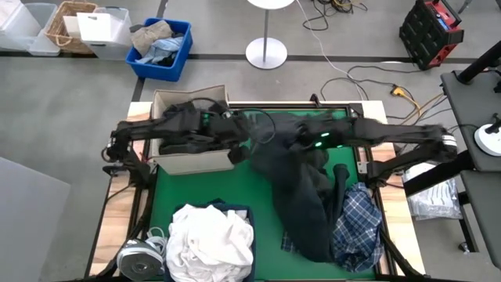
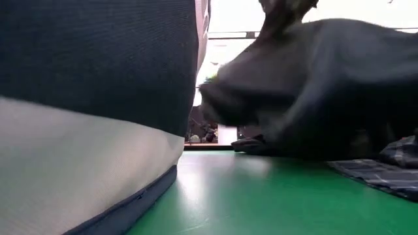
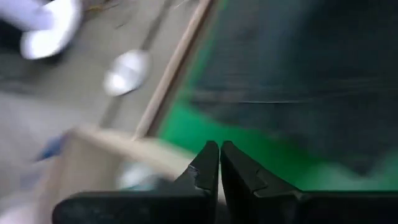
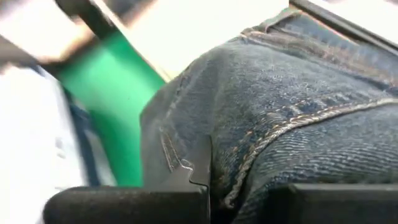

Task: Sort clothes
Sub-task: Put the dark long pants into the white laundry organizer

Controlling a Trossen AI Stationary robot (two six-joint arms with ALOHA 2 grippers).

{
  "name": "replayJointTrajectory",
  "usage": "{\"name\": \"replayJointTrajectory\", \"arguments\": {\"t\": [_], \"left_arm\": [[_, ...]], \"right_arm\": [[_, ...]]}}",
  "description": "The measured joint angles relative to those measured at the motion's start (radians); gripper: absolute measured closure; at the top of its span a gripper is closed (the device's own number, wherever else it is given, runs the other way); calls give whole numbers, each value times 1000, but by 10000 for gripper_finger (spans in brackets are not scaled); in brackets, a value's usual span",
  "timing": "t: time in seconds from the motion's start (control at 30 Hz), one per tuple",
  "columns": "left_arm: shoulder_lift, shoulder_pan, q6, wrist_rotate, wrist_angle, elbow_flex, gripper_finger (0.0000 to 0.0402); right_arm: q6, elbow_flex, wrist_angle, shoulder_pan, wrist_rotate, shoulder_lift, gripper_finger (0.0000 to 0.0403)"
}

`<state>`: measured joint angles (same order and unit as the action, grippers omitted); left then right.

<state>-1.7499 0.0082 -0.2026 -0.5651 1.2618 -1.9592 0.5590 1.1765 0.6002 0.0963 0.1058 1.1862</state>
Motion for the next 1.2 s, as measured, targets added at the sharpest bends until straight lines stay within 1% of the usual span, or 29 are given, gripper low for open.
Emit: {"name": "replayJointTrajectory", "arguments": {"t": [0.03,0.07,0.2,0.27,0.33,0.43,0.57,0.63,0.73,0.8,0.9,1.0,1.13,1.2], "left_arm": [[3,-14,-12,38,-14,-38,402],[4,-27,-25,53,-20,-82,402],[3,-72,-13,57,-46,-278,402],[3,-91,20,57,-74,-357,402],[3,-107,64,84,-123,-401,402],[37,-123,151,171,-231,-368,402],[69,-112,200,381,-346,-342,402],[72,-104,218,459,-405,-327,402],[63,-95,220,470,-453,-301,402],[57,-83,211,470,-458,-294,402],[45,-69,153,468,-464,-295,402],[37,-70,140,468,-500,-295,402],[38,-77,141,469,-577,-298,402],[40,-77,144,469,-607,-299,402]], "right_arm": [[29,8,0,0,-1,-39,393],[51,17,-2,0,-2,-79,393],[94,44,-59,0,0,-206,393],[90,46,-123,0,0,-250,393],[48,46,-194,0,-1,-283,394],[-50,46,-286,-6,-4,-308,394],[-207,47,-366,-29,-10,-314,394],[-272,47,-401,-47,-35,-318,394],[-354,71,-404,-61,-65,-327,394],[-394,103,-408,-73,-73,-332,394],[-416,163,-411,-79,-81,-331,394],[-457,217,-408,-79,-82,-324,394],[-480,281,-406,-79,-73,-317,394],[-508,314,-417,-79,-30,-309,394]]}}
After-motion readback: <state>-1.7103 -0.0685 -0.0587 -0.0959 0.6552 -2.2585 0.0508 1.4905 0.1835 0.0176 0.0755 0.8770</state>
